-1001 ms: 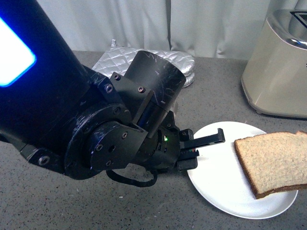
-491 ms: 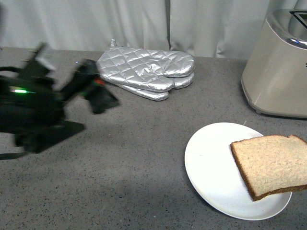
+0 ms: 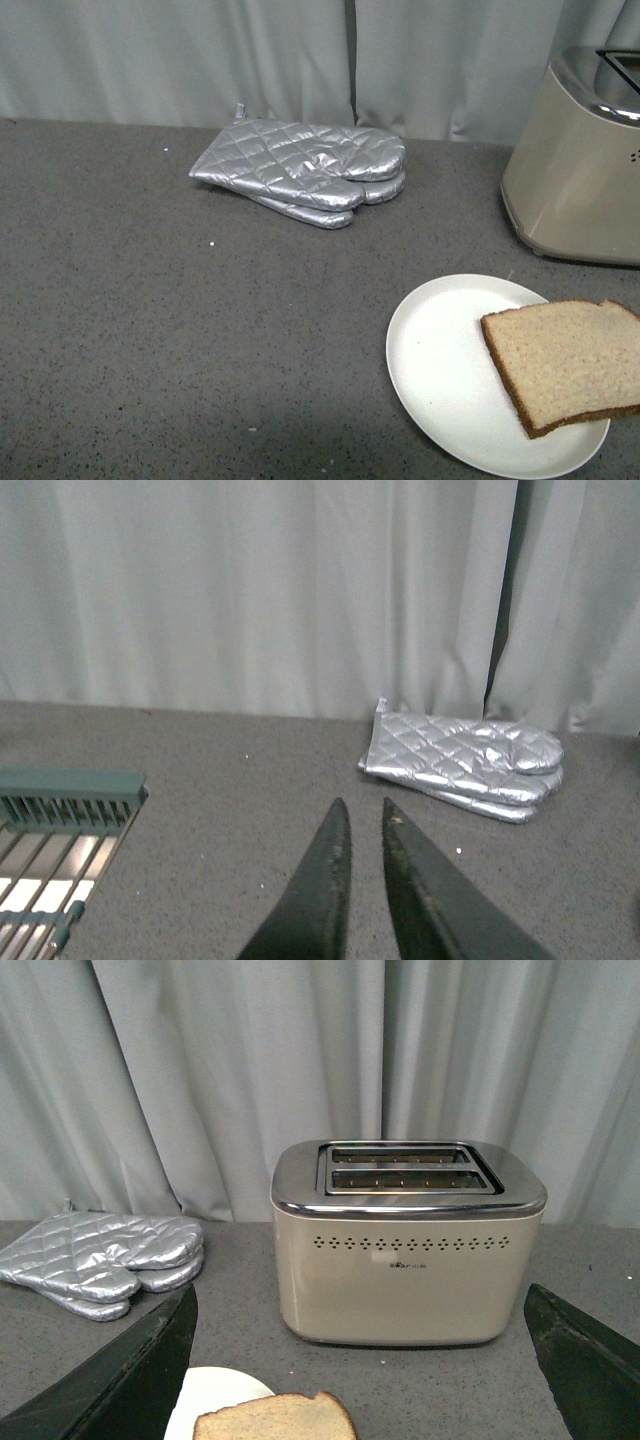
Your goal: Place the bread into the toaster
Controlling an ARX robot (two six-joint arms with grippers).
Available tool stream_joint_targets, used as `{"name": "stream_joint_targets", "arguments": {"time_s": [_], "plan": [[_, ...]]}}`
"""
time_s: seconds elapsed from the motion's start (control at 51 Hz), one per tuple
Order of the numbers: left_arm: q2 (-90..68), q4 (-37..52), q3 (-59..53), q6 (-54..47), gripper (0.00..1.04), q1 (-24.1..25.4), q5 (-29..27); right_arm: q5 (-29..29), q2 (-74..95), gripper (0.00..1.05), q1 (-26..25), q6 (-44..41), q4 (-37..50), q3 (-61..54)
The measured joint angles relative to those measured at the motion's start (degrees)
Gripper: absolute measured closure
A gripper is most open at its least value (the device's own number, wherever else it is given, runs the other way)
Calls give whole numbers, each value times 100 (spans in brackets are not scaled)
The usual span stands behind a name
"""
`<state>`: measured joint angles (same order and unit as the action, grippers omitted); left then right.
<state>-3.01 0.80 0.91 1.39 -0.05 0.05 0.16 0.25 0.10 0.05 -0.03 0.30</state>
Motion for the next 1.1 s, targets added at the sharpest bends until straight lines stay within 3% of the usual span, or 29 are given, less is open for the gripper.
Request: {"name": "stream_joint_targets", "arguments": {"time_s": [0.059, 0.451, 0.706, 0.805, 0.883, 1.04, 1.099], "plan": [[245, -57, 0, -35, 101, 4, -4, -22, 0, 9, 0, 0, 2, 0], [278, -76, 0, -92, 101, 4, -9, -17, 0, 9, 0, 0, 2, 0], [278, -76, 0, -94, 58, 4, -9, 20, 2, 9, 2, 2, -2, 0], [278, -76, 0, -94, 41, 4, -13, 1152, 470, 9, 415, 105, 179, 9], [280, -76, 0, -94, 31, 4, -11, 1598, 1172, 9, 533, 330, 699, 39], [280, -76, 0, -96, 6, 4, -7, 1808, 3237, 9, 302, 1419, 1941, 350], [280, -76, 0, -103, 7, 4, -9, 1818, 4306, 9, 170, 2181, 2260, 463]]}}
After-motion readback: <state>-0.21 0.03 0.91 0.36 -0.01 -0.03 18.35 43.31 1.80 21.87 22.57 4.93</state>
